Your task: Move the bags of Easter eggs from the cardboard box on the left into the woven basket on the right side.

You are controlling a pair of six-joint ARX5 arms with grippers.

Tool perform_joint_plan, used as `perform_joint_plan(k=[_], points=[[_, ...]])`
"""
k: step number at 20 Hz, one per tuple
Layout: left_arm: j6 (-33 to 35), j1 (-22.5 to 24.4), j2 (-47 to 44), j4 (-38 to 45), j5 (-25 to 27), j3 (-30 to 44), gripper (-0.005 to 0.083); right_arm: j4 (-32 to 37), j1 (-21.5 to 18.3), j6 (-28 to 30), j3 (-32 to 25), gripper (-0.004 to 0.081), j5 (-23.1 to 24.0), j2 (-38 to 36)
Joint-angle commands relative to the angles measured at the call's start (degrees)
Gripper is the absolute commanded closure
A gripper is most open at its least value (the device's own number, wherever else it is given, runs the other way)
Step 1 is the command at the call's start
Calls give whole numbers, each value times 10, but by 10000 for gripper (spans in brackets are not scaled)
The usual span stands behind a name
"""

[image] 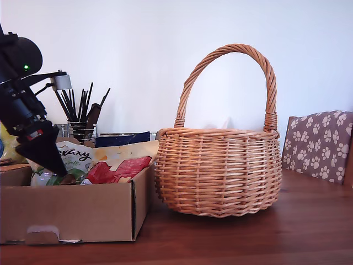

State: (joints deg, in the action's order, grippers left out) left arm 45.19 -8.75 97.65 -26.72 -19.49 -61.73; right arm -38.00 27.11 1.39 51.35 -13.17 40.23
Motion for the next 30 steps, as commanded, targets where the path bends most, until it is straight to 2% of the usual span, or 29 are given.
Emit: perform_joint_plan(k=[1, 4, 11, 15, 23, 27, 30], points=[[-1, -5, 2, -29, -3, 5, 183, 0, 3, 2, 6, 783, -4, -4], [-33, -25, 3, -76, -11, 5, 228, 0, 3, 3, 6, 783, -4, -4], [-67, -33, 36, -104, -15, 5, 400, 1, 3, 17, 6, 783, -4, -4], [-77, -36, 42, -110, -15, 5, 654, 1, 3, 17, 6, 783, -4, -4], [-107, -36, 16, -162, 0, -26, 667, 0, 3, 17, 6, 783, -4, -4], [-107, -36, -44, -171, 47, -58, 666, 0, 3, 21, 6, 783, -4, -4], [-127, -36, -100, -188, 52, -82, 666, 0, 3, 33, 6, 783, -3, -4]])
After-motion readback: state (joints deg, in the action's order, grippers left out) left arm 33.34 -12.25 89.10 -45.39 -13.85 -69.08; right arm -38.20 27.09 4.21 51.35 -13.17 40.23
